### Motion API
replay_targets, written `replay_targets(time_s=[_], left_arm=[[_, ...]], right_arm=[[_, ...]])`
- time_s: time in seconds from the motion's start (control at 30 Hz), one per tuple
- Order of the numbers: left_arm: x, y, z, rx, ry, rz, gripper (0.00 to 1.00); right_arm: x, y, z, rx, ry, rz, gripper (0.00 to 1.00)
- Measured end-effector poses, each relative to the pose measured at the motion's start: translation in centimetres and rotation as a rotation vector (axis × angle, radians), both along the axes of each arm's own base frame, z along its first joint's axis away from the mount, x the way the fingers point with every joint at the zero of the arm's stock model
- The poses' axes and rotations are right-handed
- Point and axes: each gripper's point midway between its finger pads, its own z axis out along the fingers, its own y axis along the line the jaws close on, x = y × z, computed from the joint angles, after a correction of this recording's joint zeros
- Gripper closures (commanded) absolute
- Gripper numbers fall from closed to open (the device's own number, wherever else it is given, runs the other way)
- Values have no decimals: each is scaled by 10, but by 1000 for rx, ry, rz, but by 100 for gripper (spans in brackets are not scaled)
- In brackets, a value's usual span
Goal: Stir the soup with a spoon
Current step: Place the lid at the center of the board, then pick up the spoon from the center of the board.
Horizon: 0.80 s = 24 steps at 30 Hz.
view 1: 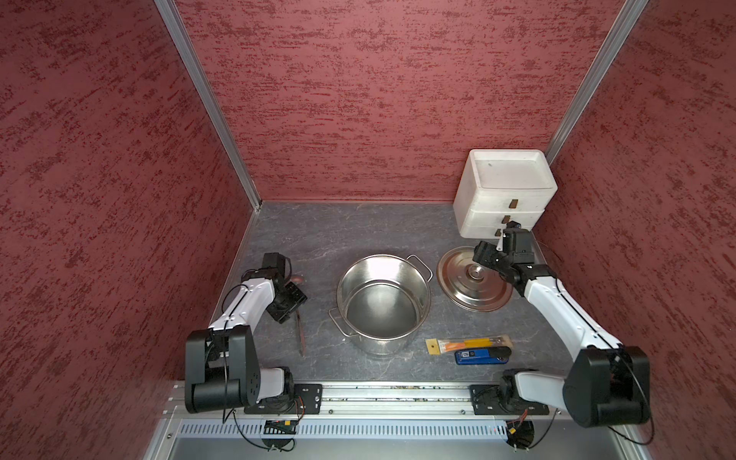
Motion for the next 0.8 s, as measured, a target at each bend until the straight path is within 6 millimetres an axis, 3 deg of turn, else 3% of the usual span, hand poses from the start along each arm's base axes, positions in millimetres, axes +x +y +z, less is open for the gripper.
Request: replay_targets(time_s=[0.33, 0.67, 0.8], left_arm=[[14, -1, -9, -116, -50, 6, 61], [18, -14, -22, -259, -132, 20, 82], [23, -17, -22, -302, -185, 32, 96]], right_arm=[[-27, 25, 46, 58, -140, 143, 25], [-27, 52, 80, 103, -218, 278, 31], [-28, 63, 91, 109, -241, 326, 35]])
